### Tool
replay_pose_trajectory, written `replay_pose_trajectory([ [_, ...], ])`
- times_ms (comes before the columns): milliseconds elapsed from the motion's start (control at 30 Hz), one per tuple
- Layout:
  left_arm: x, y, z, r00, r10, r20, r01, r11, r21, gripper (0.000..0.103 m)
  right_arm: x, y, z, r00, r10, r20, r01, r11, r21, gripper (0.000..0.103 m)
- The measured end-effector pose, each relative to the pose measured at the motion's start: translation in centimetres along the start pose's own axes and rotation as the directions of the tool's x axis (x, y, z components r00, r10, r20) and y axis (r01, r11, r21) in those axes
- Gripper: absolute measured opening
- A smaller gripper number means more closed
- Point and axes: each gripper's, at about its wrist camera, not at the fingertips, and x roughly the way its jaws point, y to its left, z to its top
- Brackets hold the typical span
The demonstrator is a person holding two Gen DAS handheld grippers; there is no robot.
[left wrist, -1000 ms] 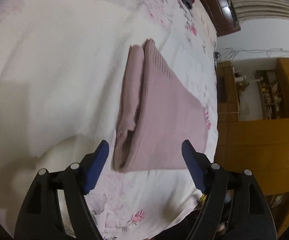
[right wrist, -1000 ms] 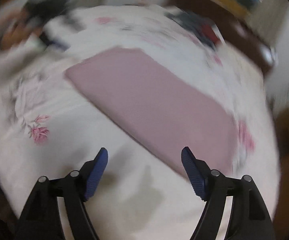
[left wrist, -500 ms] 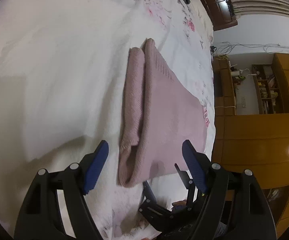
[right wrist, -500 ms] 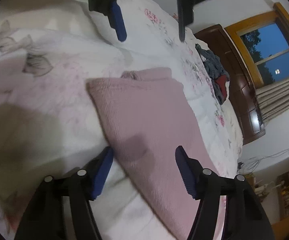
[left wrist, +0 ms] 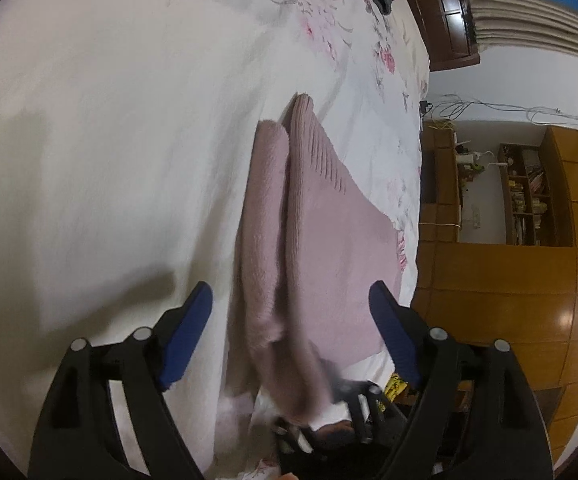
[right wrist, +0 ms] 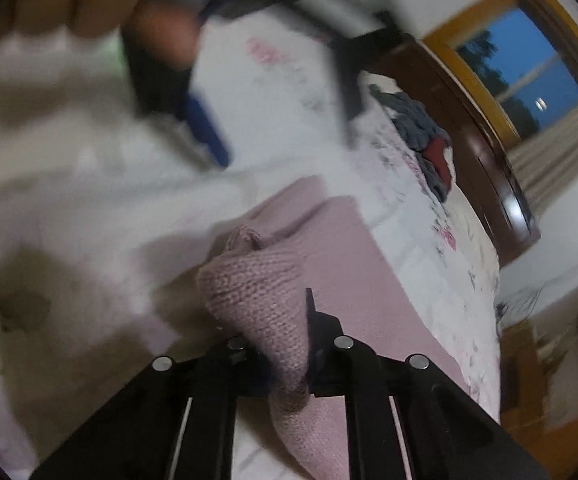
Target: Fold small clothes
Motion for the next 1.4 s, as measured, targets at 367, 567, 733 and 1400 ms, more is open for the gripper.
replay_pose_trajectory([
  [367, 8.0, -3.3, 5.1, 0.987, 0.109, -0.121, -0.107, 0.994, 0.027, 0.079, -2.3, -3.2, -0.4, 0.999, 0.026, 0.038, -0.030, 0.994, 0.109, 0.011],
  [567, 10.4, -5.3, 6.9, 0.955, 0.255, -0.152, -0.248, 0.967, 0.064, 0.028, -3.3, -4.3, -0.7, 0.998, 0.041, 0.050, -0.049, 0.983, 0.175, 0.011],
  [733, 9.8, -9.6, 6.9, 0.948, 0.299, -0.113, -0.283, 0.949, 0.139, 0.024, -4.3, -6.6, -0.6, 0.997, 0.048, 0.065, -0.064, 0.961, 0.270, 0.010],
  [1400, 10.8, -24.0, 4.7, 0.917, 0.397, -0.037, -0.360, 0.865, 0.349, 0.024, -9.9, -13.9, -1.9, 0.994, 0.017, 0.112, -0.070, 0.868, 0.491, 0.011],
])
